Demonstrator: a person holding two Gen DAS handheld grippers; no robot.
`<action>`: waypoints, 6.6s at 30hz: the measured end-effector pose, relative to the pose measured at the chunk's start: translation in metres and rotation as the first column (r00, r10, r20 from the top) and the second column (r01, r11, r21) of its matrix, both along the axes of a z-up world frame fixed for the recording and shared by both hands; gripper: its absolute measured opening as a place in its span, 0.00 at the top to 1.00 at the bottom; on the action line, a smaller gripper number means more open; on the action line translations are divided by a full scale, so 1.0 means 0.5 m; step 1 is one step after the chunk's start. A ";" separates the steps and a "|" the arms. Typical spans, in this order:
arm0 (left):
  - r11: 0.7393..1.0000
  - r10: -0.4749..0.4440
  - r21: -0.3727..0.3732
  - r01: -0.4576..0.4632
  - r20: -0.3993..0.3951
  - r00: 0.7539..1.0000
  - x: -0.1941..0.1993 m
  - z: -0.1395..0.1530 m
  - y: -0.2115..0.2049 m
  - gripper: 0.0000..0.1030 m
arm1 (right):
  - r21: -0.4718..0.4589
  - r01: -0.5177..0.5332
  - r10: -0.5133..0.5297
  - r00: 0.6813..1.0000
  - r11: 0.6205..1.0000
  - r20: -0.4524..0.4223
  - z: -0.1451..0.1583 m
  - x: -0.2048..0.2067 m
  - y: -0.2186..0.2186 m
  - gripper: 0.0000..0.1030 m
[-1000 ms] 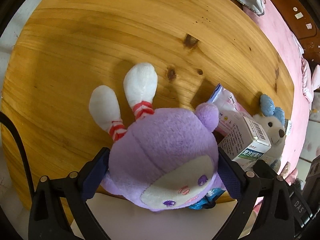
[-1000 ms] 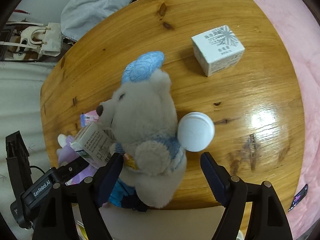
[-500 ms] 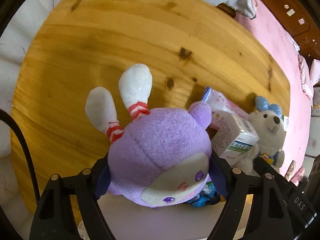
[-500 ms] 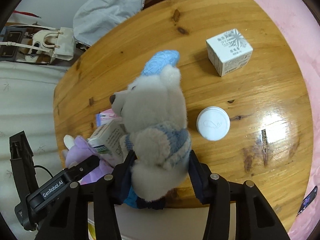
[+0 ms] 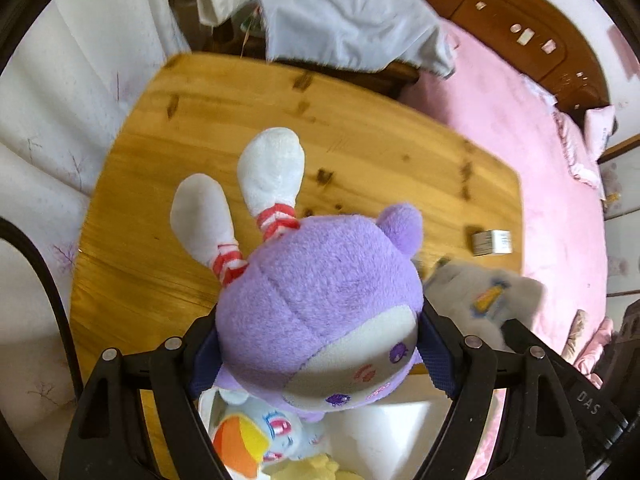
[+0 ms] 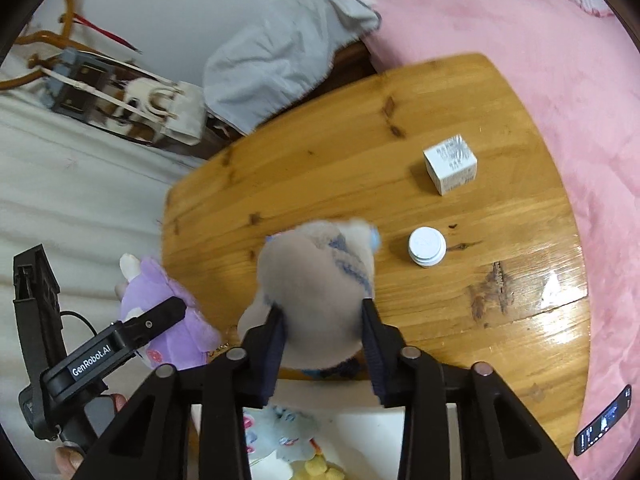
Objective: Organize objects
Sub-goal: 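Lift the purple bunny and white bear plushes and carry them over the tray, then lower the bunny and bear plushes into the tray and open both grippers, then reach toward the medicine box with the left gripper and the blue ball with the right, then grasp the white-green medicine box with the left gripper while the right grasps the blue ball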
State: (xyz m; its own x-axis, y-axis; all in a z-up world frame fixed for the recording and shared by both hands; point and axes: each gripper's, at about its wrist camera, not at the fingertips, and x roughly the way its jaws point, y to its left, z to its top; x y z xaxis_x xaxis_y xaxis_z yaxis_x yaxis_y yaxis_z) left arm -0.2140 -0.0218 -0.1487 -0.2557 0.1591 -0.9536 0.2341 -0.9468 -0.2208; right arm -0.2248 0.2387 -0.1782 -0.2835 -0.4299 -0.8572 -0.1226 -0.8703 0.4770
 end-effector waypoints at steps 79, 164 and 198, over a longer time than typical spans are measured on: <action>0.878 -0.453 -0.239 0.414 -0.136 0.881 0.322 0.202 0.288 0.10 | 0.161 -0.260 0.270 0.962 0.952 -0.041 0.198 0.474 0.077 0.46; 0.951 -0.265 -0.118 0.285 0.161 0.951 -0.107 -0.138 0.147 0.04 | 0.112 -0.192 0.183 0.979 0.975 0.093 -0.111 0.042 -0.044 0.29; 0.980 -0.187 -0.035 0.198 0.210 0.960 -0.120 -0.253 0.060 0.63 | 0.070 -0.274 0.254 0.943 0.959 0.214 -0.244 0.005 -0.092 0.29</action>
State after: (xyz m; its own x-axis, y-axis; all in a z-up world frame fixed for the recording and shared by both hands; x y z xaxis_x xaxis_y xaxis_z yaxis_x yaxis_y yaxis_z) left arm -0.2742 0.0084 -0.2754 -0.0235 0.1315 -0.9910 0.0811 -0.9878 -0.1330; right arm -0.2222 0.1924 -0.3004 0.0109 -0.3778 -0.9258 0.0336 -0.9252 0.3779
